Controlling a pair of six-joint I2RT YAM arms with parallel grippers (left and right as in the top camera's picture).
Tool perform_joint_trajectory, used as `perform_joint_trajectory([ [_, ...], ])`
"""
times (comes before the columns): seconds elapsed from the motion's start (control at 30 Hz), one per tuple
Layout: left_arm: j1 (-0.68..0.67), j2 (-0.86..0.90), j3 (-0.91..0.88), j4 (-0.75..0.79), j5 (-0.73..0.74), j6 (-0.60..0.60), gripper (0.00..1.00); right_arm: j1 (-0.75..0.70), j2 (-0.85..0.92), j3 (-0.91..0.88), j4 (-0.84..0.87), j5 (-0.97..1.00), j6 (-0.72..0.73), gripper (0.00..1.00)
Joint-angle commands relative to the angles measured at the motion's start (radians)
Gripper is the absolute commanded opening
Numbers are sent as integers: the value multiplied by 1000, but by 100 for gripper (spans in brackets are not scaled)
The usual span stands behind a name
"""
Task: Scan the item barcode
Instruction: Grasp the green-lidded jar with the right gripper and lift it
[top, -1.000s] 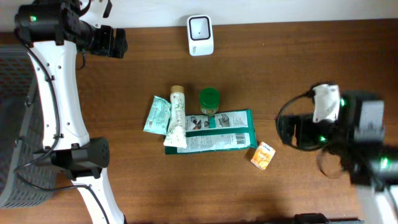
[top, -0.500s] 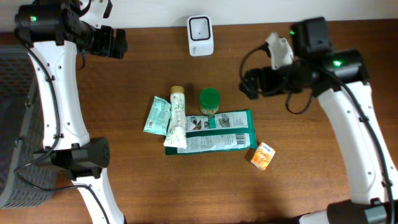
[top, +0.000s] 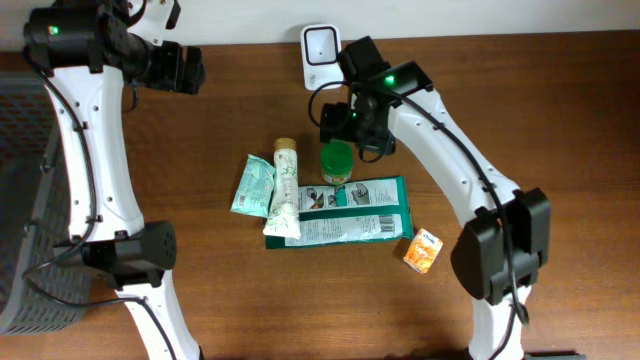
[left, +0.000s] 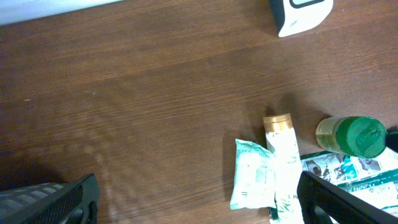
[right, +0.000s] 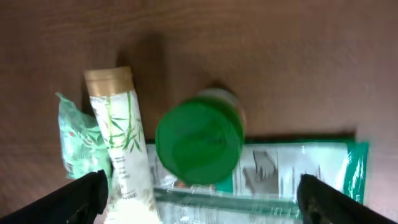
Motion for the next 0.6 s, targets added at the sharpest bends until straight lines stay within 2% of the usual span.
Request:
perform_joint_trajectory([
  [0.0,4,-6,10,1,7,19,99,14,40,12,21,-39,-314,97],
  [0.13,4,-6,10,1,7,19,99,16,76,11,21,-47,-582,97],
  [0.3,4,-6,10,1,7,19,99,16,113,11,26,-82,-724,97],
  [0.5,4,-6,10,1,8,19,99,16,159,9,46,-92,-727,97],
  [0.57,4,-6,10,1,7,19,99,16,172,0,55,-92,-710,93],
])
